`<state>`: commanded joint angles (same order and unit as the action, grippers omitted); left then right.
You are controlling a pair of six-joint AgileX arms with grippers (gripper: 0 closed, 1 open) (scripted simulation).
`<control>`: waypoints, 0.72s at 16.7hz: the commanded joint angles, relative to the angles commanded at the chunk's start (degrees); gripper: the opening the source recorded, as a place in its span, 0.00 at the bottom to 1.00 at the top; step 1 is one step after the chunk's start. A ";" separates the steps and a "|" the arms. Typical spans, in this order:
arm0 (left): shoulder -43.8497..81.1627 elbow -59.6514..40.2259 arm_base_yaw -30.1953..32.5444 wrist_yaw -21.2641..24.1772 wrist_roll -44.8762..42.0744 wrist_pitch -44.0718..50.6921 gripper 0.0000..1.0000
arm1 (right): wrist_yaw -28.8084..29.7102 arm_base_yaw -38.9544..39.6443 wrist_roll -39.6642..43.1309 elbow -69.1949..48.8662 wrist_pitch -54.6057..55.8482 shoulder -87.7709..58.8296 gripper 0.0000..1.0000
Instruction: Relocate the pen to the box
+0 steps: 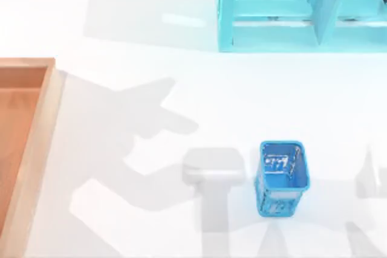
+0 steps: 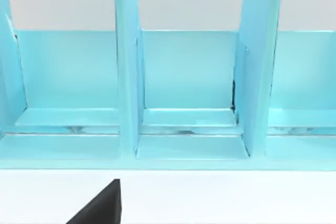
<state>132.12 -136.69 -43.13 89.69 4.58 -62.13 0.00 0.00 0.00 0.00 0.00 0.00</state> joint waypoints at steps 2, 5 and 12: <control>-0.96 3.96 0.44 -1.68 -11.40 13.98 0.00 | 0.00 0.00 0.00 0.00 0.00 0.00 1.00; -2.68 10.72 1.17 -4.58 -30.08 36.97 0.00 | 0.00 0.00 0.00 0.00 0.00 0.00 1.00; -7.83 29.04 3.40 -12.31 -76.04 92.74 0.00 | 0.00 0.00 0.00 0.00 0.00 0.00 1.00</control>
<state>124.29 -107.65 -39.73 77.38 -71.46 30.61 0.00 0.00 0.00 0.00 0.00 0.00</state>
